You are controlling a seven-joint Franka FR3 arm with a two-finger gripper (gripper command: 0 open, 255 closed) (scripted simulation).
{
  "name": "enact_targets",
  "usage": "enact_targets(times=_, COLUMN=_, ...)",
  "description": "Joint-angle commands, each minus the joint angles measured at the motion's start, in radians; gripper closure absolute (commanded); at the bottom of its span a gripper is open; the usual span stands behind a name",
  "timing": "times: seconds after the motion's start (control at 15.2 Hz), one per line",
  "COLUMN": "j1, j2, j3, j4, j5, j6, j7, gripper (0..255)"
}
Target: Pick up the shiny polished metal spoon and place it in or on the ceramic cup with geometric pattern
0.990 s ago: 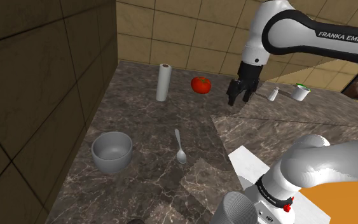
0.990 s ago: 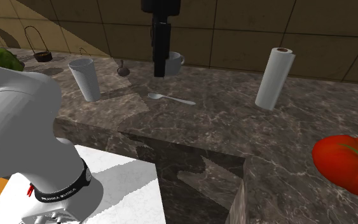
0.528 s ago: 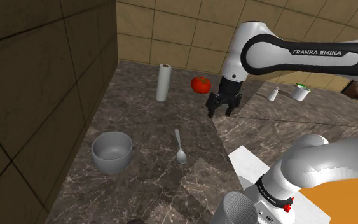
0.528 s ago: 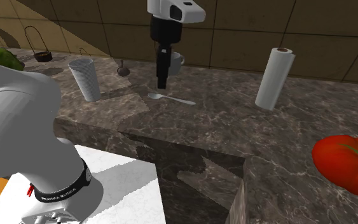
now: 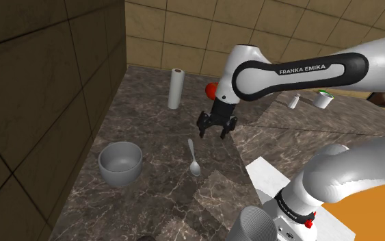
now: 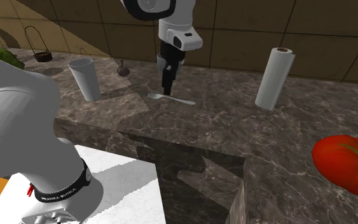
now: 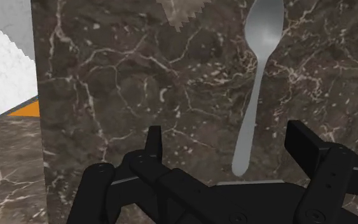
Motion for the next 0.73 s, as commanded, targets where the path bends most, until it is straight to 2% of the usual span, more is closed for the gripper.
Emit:
enact_targets(times=0.0, j1=0.003, j2=0.072, j3=0.034, j4=0.001, j5=0.033, j6=0.091, j7=0.048, gripper=0)
enact_targets(times=0.2, j1=0.004, j2=0.176, j3=0.077, j4=0.025, j5=0.064, j6=0.199, j7=0.115, gripper=0)
enact_targets(times=0.66, j1=0.014, j2=0.252, j3=0.104, j4=-0.01, j5=0.078, j6=0.313, j7=0.113, gripper=0)
